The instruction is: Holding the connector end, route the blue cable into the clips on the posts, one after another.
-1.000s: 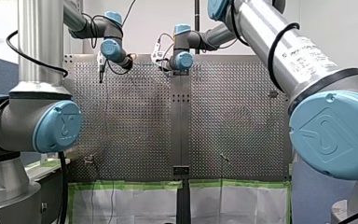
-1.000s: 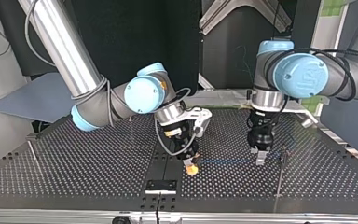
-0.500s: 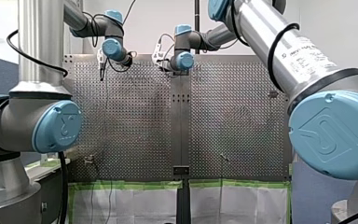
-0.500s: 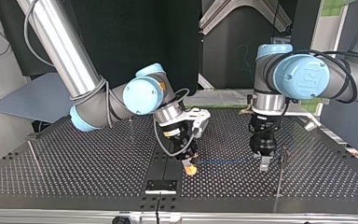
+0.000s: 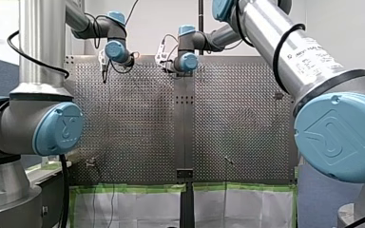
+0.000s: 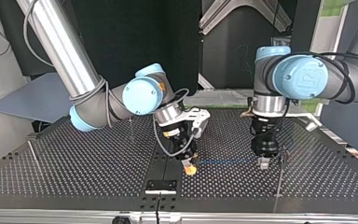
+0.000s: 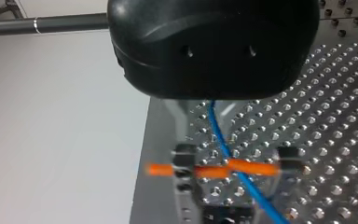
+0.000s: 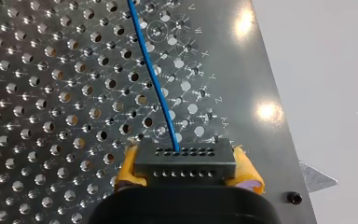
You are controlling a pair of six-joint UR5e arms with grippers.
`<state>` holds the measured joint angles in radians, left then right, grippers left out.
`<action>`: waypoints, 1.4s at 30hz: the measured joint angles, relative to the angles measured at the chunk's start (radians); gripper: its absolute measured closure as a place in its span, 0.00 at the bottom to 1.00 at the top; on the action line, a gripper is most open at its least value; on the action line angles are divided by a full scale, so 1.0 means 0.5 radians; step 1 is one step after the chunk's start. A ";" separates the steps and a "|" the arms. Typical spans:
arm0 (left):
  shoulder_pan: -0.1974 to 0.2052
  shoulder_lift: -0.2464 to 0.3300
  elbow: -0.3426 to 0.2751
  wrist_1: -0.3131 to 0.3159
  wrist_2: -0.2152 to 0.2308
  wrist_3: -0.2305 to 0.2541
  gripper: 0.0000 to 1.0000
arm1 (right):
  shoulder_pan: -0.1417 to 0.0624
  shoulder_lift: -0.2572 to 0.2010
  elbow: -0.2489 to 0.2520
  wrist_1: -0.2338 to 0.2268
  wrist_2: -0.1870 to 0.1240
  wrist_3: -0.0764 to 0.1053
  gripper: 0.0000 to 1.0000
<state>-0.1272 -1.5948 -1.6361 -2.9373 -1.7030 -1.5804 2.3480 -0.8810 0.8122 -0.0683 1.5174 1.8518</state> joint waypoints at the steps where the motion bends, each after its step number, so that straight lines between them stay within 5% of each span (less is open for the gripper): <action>1: 0.000 -0.009 0.000 -0.001 -0.002 0.000 1.00 | 0.000 0.000 0.000 0.000 0.000 0.000 1.00; 17: -0.017 -0.063 0.002 0.004 -0.037 -0.009 1.00 | -0.017 0.000 0.039 0.003 0.002 -0.001 1.00; 42: -0.202 -0.250 -0.001 -0.032 -0.115 -0.002 1.00 | -0.068 0.005 0.397 -0.011 0.016 -0.016 1.00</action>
<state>-0.2284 -1.7196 -1.6364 -2.9532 -1.7605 -1.5815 2.3141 -0.8783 1.0108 -0.0738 1.5253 1.8438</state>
